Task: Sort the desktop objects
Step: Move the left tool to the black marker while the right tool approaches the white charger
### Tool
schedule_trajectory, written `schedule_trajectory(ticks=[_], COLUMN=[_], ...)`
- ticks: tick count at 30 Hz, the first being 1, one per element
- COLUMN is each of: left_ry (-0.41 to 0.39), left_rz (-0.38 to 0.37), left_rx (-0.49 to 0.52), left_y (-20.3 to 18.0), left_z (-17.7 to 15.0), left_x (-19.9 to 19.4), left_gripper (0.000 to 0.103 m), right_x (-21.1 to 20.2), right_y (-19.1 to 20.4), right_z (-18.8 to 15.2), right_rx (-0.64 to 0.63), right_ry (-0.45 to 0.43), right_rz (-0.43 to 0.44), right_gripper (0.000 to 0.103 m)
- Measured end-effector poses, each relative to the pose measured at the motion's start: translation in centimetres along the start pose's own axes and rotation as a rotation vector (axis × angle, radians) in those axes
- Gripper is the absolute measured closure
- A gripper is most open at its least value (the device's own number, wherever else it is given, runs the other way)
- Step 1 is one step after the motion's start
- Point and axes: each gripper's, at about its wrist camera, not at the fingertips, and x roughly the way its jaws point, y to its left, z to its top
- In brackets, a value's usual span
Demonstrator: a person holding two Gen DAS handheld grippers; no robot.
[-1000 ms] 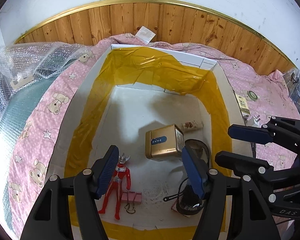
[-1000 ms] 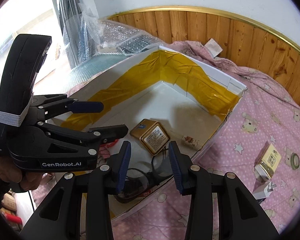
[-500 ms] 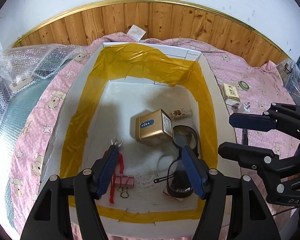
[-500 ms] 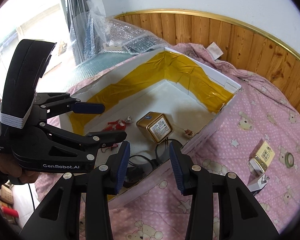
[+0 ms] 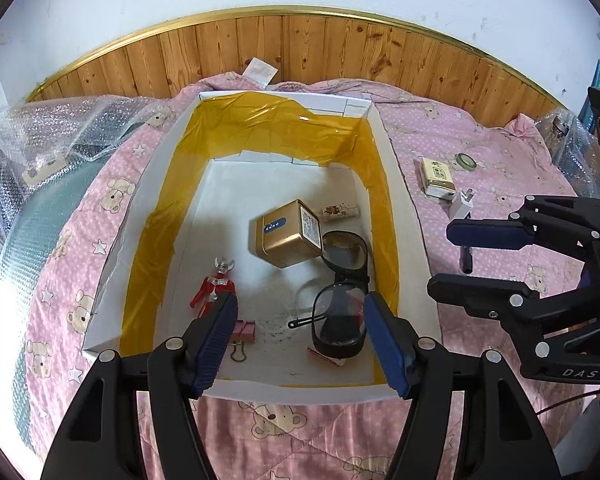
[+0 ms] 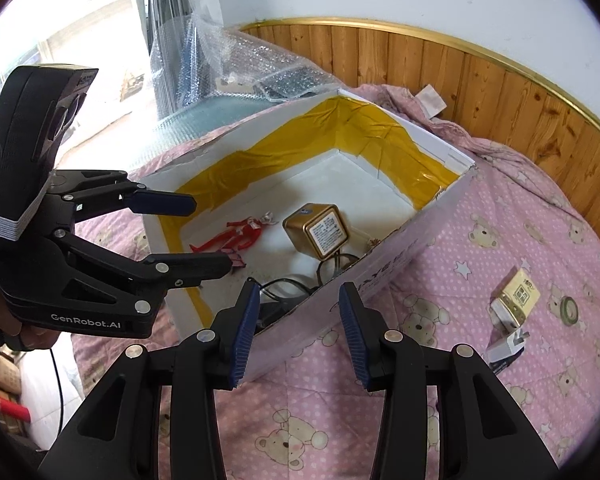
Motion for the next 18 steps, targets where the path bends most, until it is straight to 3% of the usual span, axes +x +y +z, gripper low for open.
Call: schedule_trajectory(ticks=[18], left_ry=[-0.019], left_rz=[-0.028], left_rx=[0.039], left_y=[-3.4], left_z=[-2.0], left_x=[-2.6], left_gripper=[0.036], right_x=[-0.9], right_y=[-1.1], right_z=[-4.5], right_rx=[0.089], right_ry=[0.0], right_rz=[0.031], right_gripper=[0.058])
